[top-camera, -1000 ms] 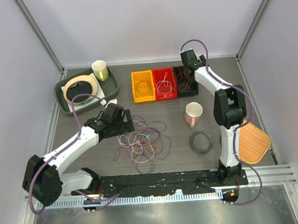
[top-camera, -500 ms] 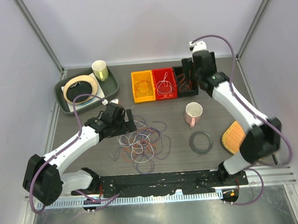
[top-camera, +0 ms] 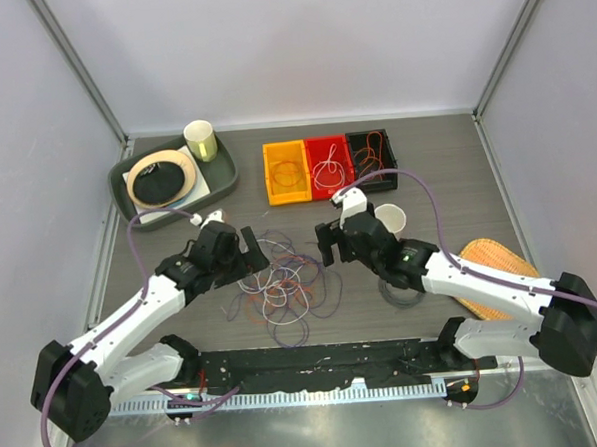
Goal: Untangle the cables
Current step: Pick up the cable from the bin.
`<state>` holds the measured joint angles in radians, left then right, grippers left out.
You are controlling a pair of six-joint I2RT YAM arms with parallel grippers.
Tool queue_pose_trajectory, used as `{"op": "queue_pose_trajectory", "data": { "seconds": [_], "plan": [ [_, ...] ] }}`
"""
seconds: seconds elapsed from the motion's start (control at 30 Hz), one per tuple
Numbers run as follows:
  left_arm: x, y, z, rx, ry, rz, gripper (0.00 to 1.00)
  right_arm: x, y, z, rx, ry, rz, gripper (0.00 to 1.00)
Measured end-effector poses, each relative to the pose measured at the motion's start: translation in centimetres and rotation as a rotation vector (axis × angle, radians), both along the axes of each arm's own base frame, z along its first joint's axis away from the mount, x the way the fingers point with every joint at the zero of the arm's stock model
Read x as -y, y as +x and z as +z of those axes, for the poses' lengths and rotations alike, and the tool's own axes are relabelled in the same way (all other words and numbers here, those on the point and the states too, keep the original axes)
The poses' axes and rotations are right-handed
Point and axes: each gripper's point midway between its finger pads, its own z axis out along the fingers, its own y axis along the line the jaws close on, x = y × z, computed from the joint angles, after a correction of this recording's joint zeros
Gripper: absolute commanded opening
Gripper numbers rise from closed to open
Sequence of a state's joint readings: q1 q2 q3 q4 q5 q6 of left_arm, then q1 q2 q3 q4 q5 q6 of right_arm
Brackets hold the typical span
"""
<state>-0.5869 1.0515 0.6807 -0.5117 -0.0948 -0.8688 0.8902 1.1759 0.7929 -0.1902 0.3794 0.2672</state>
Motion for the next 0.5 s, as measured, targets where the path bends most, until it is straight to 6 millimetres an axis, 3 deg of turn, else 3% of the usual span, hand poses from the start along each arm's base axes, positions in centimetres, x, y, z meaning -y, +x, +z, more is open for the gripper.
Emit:
{"op": "queue_pose_trajectory", "data": {
  "seconds": [0.13,0.37,0.5],
  "plan": [
    [-0.4,-0.6,0.3,0.018,-0.031,0.024,1.0,0.1,-0.5,0.6,0.015,0.063,-0.018,0.96],
    [-0.5,-0.7,0.5,0.024,-0.044,0.043,1.0,0.4,-0.1,4.7,0.113,0.203,-0.06,0.97],
    [-0.5,-0.7,0.5,0.023,-0.046,0.046,1.0,0.4,-0.1,4.9,0.12,0.214,-0.061,0.97]
  ]
}}
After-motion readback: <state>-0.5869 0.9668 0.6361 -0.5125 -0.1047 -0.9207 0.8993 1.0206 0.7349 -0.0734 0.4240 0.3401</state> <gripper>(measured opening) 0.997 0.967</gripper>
